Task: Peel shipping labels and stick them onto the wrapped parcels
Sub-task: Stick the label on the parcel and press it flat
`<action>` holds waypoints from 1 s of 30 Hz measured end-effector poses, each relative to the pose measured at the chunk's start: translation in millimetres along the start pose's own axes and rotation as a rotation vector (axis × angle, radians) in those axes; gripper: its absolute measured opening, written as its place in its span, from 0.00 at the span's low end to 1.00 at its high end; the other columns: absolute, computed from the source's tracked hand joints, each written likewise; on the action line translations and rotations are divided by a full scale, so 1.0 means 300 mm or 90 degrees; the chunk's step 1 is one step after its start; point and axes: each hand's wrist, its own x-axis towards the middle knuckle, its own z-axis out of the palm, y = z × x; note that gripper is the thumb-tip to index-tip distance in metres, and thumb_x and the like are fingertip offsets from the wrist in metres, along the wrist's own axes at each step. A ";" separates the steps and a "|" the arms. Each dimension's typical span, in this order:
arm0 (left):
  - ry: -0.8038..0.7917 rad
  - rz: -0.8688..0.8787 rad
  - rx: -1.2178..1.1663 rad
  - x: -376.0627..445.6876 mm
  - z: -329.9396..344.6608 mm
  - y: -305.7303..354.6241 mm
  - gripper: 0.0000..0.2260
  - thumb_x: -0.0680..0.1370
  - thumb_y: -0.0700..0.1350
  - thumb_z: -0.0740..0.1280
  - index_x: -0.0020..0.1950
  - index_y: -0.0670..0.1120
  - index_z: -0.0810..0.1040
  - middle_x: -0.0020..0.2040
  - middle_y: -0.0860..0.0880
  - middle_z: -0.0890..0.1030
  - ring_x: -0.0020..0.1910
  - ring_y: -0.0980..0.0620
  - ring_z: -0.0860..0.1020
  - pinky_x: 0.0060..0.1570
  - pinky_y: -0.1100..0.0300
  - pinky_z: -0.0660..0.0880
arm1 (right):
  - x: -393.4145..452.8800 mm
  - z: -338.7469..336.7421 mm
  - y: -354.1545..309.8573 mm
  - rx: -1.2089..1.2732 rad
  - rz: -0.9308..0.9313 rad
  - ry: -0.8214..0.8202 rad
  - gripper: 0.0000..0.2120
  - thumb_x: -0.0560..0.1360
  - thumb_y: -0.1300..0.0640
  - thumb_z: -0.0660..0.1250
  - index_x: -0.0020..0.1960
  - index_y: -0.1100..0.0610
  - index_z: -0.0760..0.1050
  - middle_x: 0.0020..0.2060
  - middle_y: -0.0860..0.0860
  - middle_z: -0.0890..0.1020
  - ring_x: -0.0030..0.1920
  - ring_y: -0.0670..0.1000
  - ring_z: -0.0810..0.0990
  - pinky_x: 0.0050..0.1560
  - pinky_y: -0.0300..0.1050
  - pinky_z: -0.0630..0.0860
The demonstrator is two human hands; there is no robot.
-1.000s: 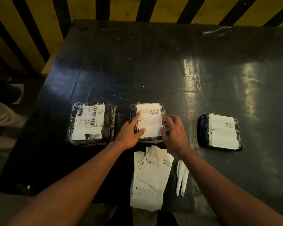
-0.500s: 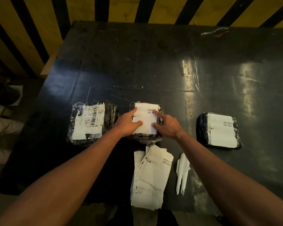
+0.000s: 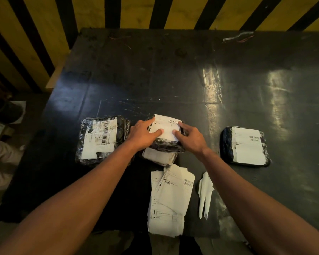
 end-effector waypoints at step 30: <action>-0.072 0.181 -0.033 -0.116 0.522 0.431 0.42 0.77 0.53 0.74 0.84 0.55 0.53 0.78 0.48 0.61 0.76 0.45 0.66 0.74 0.47 0.68 | -0.206 -0.400 0.482 -0.098 0.052 0.234 0.34 0.77 0.49 0.69 0.79 0.35 0.61 0.64 0.57 0.75 0.68 0.60 0.71 0.69 0.56 0.70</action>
